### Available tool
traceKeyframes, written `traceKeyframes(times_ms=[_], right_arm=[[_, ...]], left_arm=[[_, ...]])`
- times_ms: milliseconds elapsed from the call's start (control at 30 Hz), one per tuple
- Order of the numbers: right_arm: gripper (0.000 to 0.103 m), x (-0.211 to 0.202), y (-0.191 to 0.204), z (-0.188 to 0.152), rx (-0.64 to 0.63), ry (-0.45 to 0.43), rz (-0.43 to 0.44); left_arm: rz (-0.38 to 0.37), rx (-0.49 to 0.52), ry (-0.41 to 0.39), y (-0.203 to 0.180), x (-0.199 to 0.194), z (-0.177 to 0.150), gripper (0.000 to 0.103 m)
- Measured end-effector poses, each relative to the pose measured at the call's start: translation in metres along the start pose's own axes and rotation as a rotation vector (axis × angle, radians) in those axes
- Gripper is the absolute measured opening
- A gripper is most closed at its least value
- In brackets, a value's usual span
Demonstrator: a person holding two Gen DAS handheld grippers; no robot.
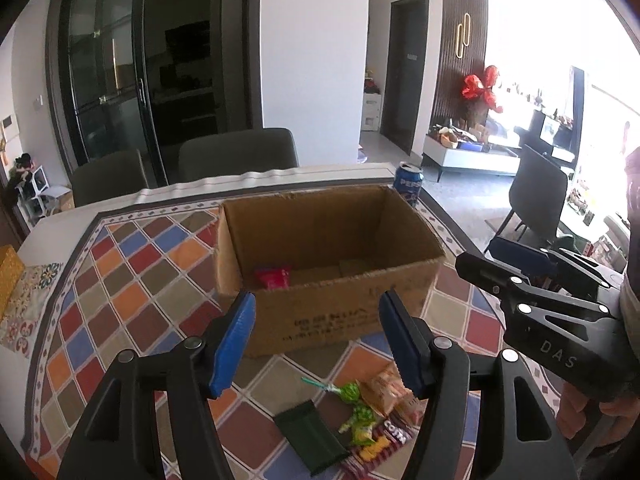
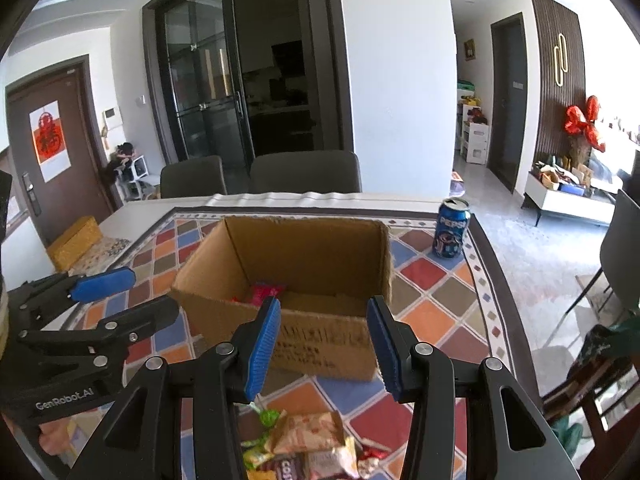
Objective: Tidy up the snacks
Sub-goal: 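Move both tools back to the remaining snacks in front of the box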
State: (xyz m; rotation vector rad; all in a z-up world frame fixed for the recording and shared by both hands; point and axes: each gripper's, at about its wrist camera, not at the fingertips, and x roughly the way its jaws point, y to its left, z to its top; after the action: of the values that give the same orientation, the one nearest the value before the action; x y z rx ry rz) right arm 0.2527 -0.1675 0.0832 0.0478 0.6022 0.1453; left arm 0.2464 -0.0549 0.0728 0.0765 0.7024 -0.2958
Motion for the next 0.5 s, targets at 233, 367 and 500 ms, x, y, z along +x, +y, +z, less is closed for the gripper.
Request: traceKeyframes(times_ms=[233,367,500], right_arm=[[0.046,-0.004,-0.013,-0.024,0.031,0.036,-0.014],[0.046,-0.003,-0.021,-0.038,0.057,0.062,-0.021],[0.046,0.001,-0.027,-0.054,0.071,0.097,-0.031]], left_arm=[[-0.013,0.007,0.033,-0.011,0.001,-0.021,0.063],[-0.024,0.007,0.065,-0.016,0.006,-0.034,0.063],[-0.036,0.003,0.11,-0.021,0.015,-0.047,0.063]])
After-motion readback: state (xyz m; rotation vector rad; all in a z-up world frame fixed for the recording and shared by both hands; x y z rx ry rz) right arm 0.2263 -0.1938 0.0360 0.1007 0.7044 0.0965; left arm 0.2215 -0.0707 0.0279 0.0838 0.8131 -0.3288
